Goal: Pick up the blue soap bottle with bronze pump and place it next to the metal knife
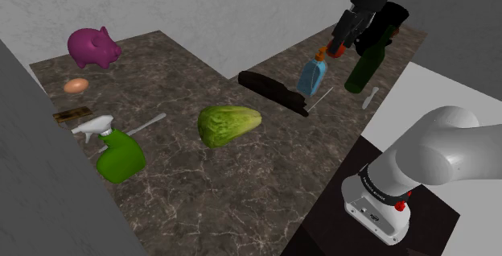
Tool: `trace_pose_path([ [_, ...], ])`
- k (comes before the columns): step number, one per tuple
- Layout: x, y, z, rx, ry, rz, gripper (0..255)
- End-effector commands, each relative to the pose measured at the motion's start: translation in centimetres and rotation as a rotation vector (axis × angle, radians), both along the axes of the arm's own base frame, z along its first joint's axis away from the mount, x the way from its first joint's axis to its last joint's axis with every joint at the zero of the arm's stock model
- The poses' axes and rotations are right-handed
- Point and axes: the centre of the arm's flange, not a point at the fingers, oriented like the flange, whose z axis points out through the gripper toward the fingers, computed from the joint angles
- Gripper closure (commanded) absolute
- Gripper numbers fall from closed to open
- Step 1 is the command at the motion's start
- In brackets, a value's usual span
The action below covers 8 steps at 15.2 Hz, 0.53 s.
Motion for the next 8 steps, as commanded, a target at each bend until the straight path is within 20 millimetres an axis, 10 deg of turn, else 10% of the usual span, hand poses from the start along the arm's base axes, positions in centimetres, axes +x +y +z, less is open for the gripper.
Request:
trace_pose_path([
  [1, 0.0, 0.0, 0.0, 0.000, 0.000, 0.000, 0],
  [8, 2.8, -5.3, -6.1, -0.041, -0.046, -0.010, 0],
])
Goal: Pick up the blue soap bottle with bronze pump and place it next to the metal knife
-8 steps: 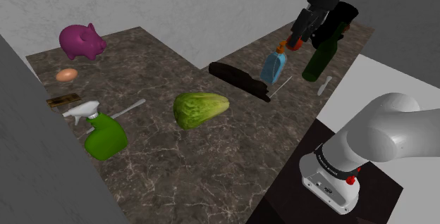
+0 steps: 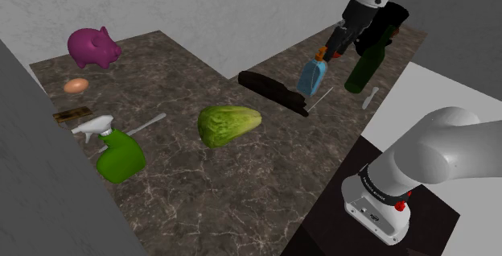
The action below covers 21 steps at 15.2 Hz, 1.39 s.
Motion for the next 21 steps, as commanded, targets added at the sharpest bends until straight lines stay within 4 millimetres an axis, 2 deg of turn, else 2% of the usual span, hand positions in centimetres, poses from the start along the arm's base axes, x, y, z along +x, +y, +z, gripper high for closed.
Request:
trace_pose_path([
  [1, 0.8, -1.7, -1.6, -0.013, -0.016, -0.002, 0],
  [15, 7.1, -13.1, -12.4, -0.094, -0.107, -0.023, 0],
  [21, 7.7, -13.2, -15.5, -0.094, -0.107, -0.023, 0],
])
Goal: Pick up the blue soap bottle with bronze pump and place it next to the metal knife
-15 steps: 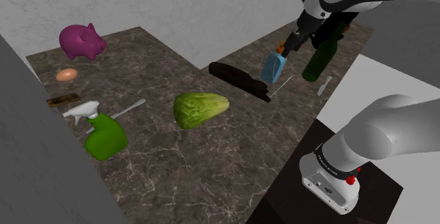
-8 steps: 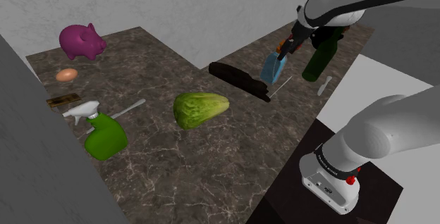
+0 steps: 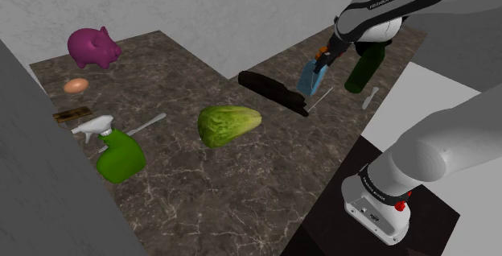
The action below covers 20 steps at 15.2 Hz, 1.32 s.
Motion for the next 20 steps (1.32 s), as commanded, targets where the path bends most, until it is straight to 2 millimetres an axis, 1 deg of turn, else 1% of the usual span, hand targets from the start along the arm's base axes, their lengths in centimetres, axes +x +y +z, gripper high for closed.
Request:
trace_pose_path([
  [1, 0.25, 0.03, -1.08, 0.000, -0.001, 0.000, 0],
  [2, 0.30, 0.03, -1.38, 0.000, -0.001, 0.000, 0],
  [10, 0.30, 0.03, -1.38, 0.000, -0.001, 0.000, 0],
  [11, 0.30, 0.03, -1.38, 0.000, -0.001, 0.000, 255],
  [20, 0.30, 0.03, -1.38, 0.000, -0.001, 0.000, 255],
])
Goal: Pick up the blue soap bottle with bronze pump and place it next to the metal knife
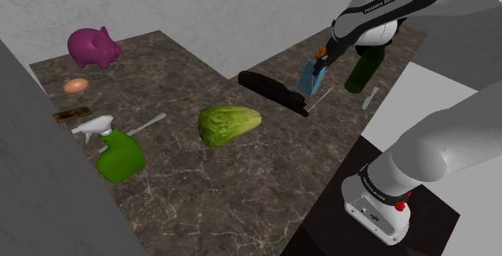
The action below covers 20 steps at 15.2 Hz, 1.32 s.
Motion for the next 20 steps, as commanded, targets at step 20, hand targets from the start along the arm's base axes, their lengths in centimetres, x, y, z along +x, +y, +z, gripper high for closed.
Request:
trace_pose_path([
  [20, 0.0, -0.1, 10.5, 0.000, 0.000, -0.001, 255],
])
